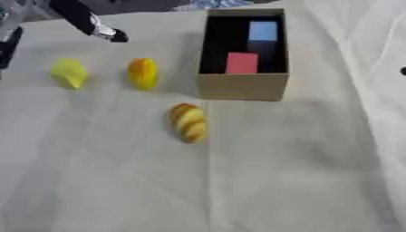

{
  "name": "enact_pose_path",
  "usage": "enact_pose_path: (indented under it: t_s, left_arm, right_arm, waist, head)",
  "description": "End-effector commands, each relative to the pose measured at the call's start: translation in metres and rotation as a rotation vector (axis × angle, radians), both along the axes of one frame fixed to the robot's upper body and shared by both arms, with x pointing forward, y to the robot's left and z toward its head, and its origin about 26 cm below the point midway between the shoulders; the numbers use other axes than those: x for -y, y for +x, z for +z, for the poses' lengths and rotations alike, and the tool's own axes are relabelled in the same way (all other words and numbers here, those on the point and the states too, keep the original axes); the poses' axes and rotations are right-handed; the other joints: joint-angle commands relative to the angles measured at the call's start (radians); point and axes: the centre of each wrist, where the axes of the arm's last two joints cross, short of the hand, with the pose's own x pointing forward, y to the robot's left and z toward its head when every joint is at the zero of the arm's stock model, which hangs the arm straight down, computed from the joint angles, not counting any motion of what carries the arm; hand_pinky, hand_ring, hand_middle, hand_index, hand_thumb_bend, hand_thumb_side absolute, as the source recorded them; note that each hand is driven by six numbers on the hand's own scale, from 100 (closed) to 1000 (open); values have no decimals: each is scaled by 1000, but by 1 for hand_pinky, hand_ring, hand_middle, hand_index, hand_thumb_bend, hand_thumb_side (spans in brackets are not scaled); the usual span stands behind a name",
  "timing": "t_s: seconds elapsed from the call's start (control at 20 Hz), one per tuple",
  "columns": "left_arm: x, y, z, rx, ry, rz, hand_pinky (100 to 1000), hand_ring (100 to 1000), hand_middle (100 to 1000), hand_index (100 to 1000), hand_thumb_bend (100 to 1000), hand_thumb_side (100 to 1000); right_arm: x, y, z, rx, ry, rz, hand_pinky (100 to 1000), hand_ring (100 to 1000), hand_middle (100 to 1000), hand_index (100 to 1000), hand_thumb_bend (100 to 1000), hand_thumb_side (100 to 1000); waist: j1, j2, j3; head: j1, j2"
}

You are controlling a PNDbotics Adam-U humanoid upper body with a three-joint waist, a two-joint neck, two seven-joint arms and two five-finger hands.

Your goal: Pick up objects on the table and place them in the box.

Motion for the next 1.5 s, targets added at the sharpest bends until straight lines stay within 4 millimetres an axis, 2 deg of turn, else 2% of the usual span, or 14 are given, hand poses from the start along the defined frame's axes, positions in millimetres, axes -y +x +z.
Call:
enact_pose_path:
  t_s: [0.05, 0.2, 0.65, 1.5]
  left_arm:
    - [-38, -11, 17, 51, 12, 113, 850, 813, 804, 896, 567, 512]
    - [-50, -11, 11, 43, 28, 151, 851, 817, 807, 897, 593, 501]
    - [-90, -17, -6, 38, -6, 292, 849, 814, 805, 896, 589, 513]
    - [-108, -14, -28, 29, -24, 388, 845, 813, 803, 903, 621, 502]
  right_arm:
    - [1, -2, 10, 38, -24, -1, 881, 784, 758, 887, 100, 719]
    - [1, -2, 10, 39, -25, -4, 881, 784, 758, 887, 100, 721]
    - [1, -1, 11, 47, -25, -7, 881, 783, 757, 886, 100, 728]
    - [1, -1, 12, 50, -15, -12, 880, 780, 752, 883, 100, 736]
  waist:
    - [-3, -15, -4]
    - [-8, -6, -5]
    - [-13, 16, -3]
    - [-13, 32, -20]
  head:
    - [10, -24]
    - [14, -33]
    - [15, -50]
    - [27, -72]
